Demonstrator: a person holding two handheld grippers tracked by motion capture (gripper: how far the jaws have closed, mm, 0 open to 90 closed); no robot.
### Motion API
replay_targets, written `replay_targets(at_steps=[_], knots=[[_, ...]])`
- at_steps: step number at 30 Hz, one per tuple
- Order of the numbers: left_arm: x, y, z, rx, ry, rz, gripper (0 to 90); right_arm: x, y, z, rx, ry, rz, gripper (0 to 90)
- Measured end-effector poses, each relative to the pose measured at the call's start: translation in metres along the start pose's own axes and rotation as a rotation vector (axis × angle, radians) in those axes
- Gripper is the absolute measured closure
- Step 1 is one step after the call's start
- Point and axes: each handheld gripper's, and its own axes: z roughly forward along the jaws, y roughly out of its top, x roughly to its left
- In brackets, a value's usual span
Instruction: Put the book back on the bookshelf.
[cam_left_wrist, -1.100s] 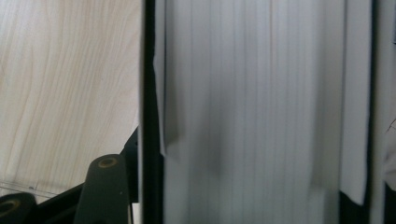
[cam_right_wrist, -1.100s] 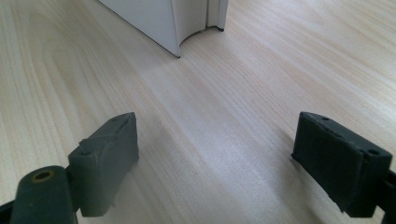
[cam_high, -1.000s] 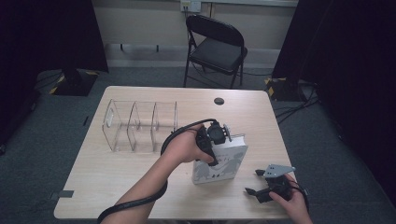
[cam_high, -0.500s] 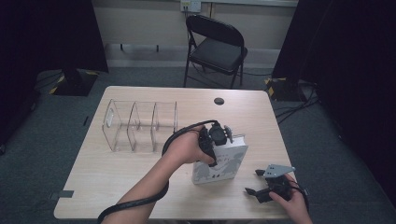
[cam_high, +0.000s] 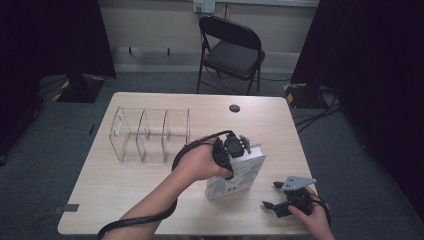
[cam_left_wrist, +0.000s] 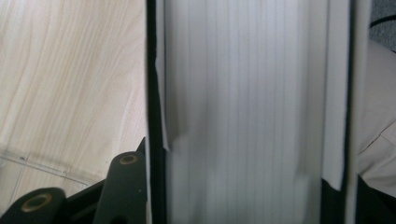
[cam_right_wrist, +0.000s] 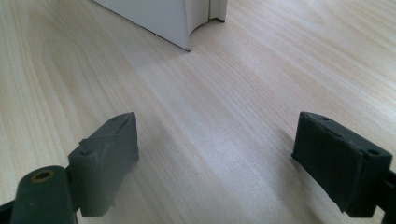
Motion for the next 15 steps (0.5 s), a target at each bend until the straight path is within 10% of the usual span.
replay_targets(at_steps=[8, 15], knots=[[0.0034, -0.0022, -0.0036, 0.017, -0.026, -0.085, 52.3, -0.0001, -0.0004, -0.0003, -0.001, 0.001, -0.003, 13.3], [0.0032, -0.0065, -0.0040, 0.042, -0.028, -0.063, 52.5, 0.0001, -0.0004, -0.0004, -0.001, 0.000, -0.002, 13.3]])
